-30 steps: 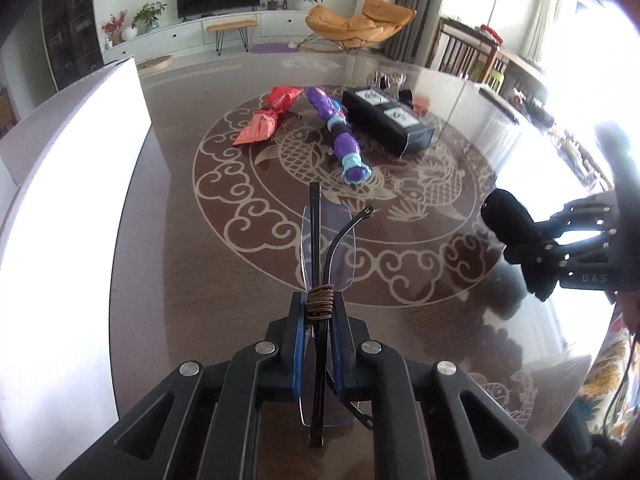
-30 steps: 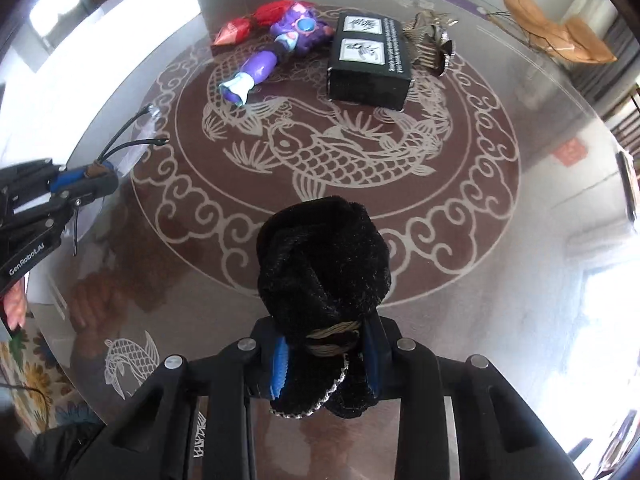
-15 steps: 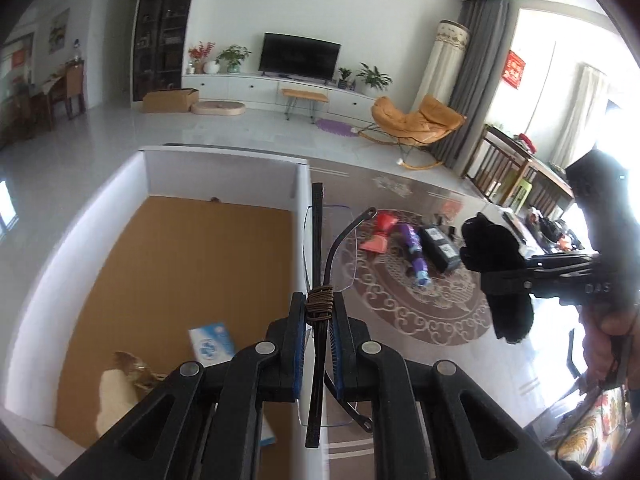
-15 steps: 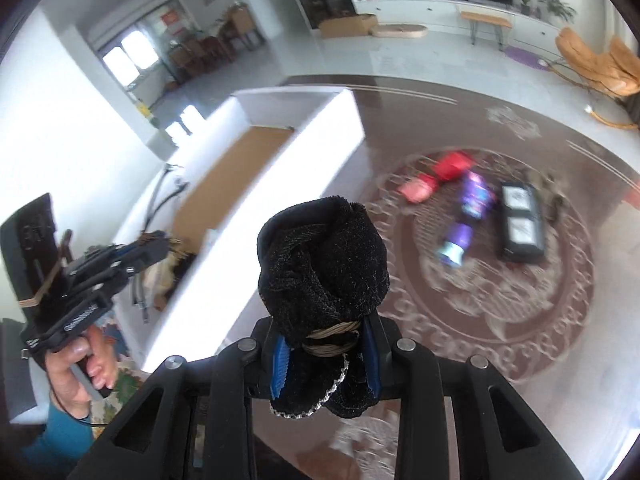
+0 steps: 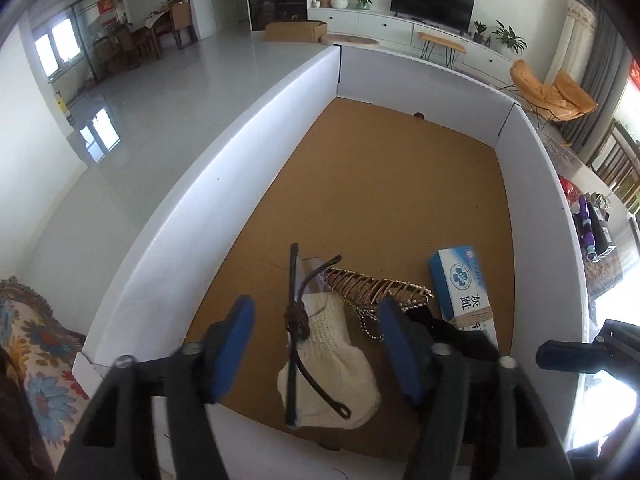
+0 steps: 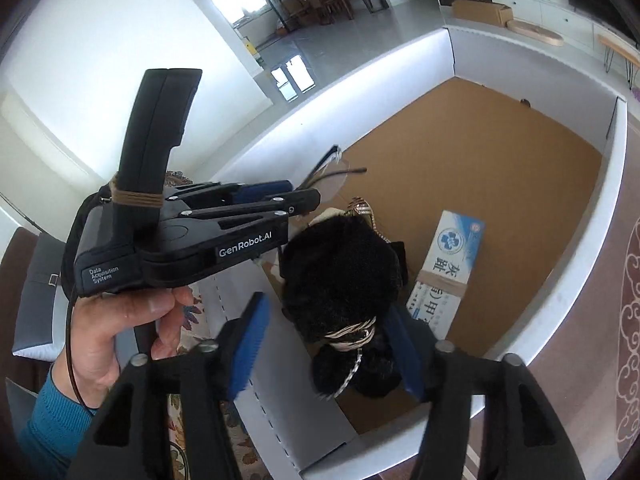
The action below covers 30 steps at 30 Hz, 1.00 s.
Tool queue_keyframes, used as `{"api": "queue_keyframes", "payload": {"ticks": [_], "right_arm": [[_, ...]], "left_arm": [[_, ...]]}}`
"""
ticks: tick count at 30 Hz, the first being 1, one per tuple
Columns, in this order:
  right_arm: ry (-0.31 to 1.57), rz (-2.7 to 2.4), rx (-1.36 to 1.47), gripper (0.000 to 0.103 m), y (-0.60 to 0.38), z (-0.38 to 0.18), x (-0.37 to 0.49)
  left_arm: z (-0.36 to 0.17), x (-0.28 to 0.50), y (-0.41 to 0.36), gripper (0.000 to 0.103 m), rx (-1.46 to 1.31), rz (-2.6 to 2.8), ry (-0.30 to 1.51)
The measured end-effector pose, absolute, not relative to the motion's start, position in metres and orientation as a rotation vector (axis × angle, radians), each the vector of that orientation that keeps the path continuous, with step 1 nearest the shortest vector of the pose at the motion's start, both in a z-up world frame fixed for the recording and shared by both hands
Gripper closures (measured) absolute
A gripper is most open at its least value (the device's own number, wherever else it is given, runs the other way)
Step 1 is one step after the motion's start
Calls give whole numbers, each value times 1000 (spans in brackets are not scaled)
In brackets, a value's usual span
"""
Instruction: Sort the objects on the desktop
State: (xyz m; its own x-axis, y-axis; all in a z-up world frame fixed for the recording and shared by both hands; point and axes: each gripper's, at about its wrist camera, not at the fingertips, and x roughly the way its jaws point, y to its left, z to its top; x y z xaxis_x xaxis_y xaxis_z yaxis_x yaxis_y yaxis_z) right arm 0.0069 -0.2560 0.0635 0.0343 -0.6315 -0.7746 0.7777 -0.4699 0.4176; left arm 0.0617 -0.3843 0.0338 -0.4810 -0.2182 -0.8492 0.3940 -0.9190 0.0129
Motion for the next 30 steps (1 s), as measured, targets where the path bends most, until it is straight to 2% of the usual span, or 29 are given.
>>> {"api": "queue_keyframes", "payload": {"ticks": [1, 4, 6, 7, 11, 15, 17, 18, 22, 26, 30], "right_arm": [[142, -1673, 1206, 26, -249, 64, 8], [109, -1773, 1096, 22, -216, 80, 9], [106, -1881, 994, 12, -179, 95, 6], [116, -1953, 951, 1, -159, 98, 1], [195, -2265, 911, 0, -60, 74, -23], [255, -2514, 1163, 0, 43, 13, -66], [282, -2600, 1261, 0, 90, -6, -75], [297, -2631, 1294, 0, 108, -13, -78], [287, -2694, 1361, 0, 163, -21, -81], [188, -2702, 1367, 0, 186, -27, -80], [101, -2688, 1383, 0, 194, -29, -81]], "left_arm": [[36, 65, -381, 7, 1302, -2431, 242], [51, 67, -368, 7, 1193, -2464, 189], [65, 69, -353, 7, 1123, -2517, 185], [72, 70, -344, 7, 1092, -2557, 189], [101, 72, -289, 7, 1029, -2755, 187], [125, 69, -209, 7, 1060, -2970, 106], [129, 67, -168, 3, 1099, -3060, 47], [125, 64, -149, 0, 1128, -3097, 17], [80, 44, -79, 0, 1311, -3121, -87], [15, 18, -40, 0, 1459, -3037, -117], [-18, -1, -20, 0, 1512, -2956, -154]]}}
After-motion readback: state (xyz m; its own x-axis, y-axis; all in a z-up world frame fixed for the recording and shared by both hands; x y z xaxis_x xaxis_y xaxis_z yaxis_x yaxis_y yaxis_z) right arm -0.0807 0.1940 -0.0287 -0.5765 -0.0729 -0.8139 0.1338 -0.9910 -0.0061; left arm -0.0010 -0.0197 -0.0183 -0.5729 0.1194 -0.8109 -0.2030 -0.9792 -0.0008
